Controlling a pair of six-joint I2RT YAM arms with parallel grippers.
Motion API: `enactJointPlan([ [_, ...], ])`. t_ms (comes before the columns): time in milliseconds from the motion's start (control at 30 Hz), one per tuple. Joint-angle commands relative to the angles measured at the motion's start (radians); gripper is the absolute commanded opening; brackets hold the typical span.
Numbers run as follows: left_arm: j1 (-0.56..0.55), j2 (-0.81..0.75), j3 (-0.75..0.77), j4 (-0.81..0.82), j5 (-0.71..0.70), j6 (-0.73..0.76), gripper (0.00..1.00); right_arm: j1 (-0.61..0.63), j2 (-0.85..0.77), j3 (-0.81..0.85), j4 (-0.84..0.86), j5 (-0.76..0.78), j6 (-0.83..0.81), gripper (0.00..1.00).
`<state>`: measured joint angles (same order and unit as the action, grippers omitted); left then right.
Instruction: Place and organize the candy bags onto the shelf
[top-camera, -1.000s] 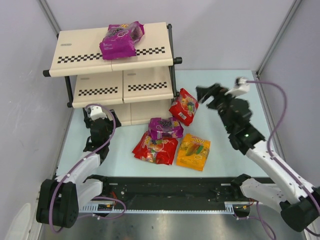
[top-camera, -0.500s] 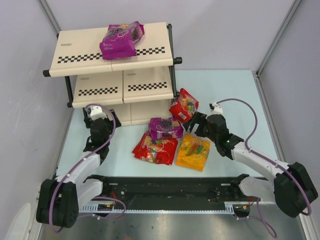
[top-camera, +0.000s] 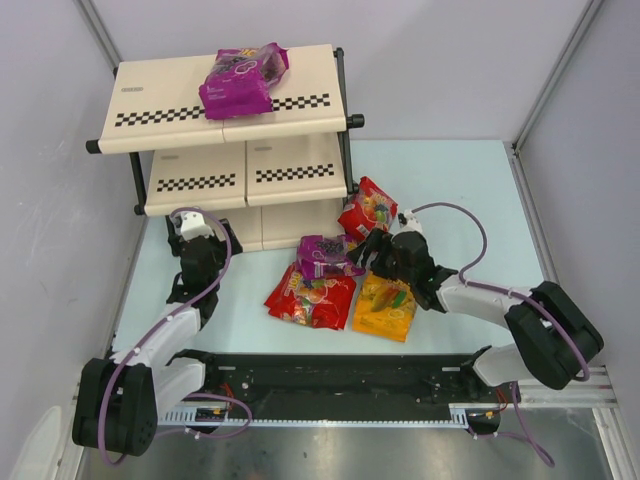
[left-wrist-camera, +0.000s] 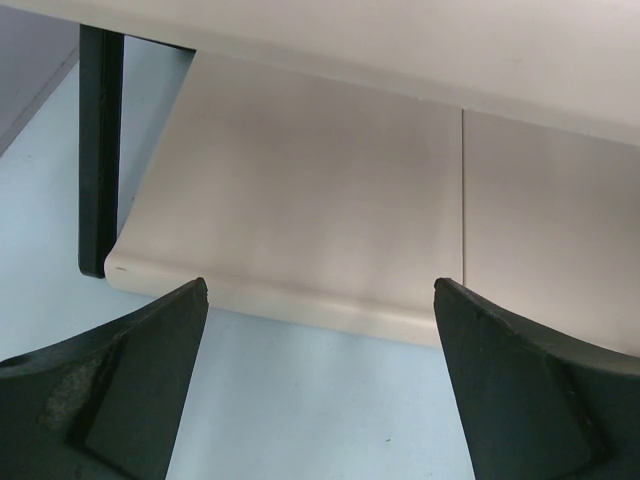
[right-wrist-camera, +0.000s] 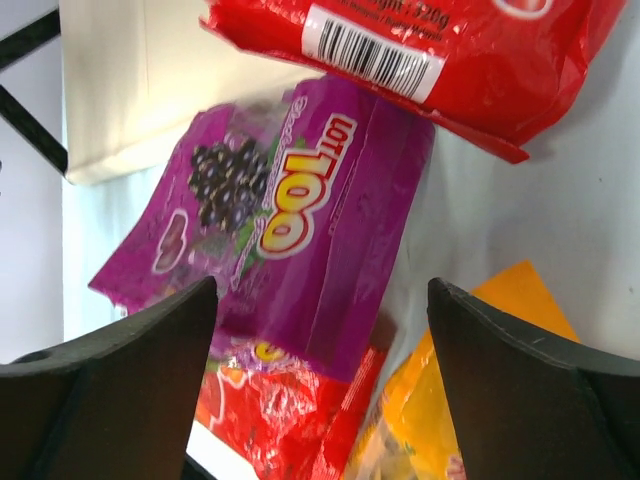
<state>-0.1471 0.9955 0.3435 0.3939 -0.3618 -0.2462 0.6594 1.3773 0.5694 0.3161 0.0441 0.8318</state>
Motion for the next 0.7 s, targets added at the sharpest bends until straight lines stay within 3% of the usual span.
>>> enactJointPlan([
  [0, 0.009, 0.000, 0.028, 0.019, 0.003, -0.011, 1.00, -0.009, 0.042, 0.000, 0.107, 0.008, 0.059, 0.82],
  [100, 0.009, 0.002, 0.028, 0.019, 0.004, -0.011, 1.00, -0.024, 0.077, 0.000, 0.147, -0.032, 0.066, 0.66],
  [200, 0.009, 0.002, 0.028, 0.020, 0.004, -0.011, 1.00, -0.047, 0.114, 0.006, 0.211, -0.113, 0.076, 0.32],
  [267, 0.009, 0.002, 0.028, 0.017, 0.003, -0.011, 1.00, -0.060, 0.135, 0.010, 0.230, -0.173, 0.076, 0.18],
  [300, 0.009, 0.000, 0.028, 0.019, 0.003, -0.011, 1.00, -0.066, 0.138, 0.012, 0.250, -0.196, 0.078, 0.03],
  [467, 0.009, 0.000, 0.028, 0.019, 0.004, -0.011, 1.00, -0.078, 0.048, 0.014, 0.307, -0.352, 0.009, 0.00],
  [667, 0.011, 0.003, 0.029, 0.017, 0.003, -0.011, 1.00, -0.046, -0.233, 0.052, 0.141, -0.483, -0.233, 0.00],
])
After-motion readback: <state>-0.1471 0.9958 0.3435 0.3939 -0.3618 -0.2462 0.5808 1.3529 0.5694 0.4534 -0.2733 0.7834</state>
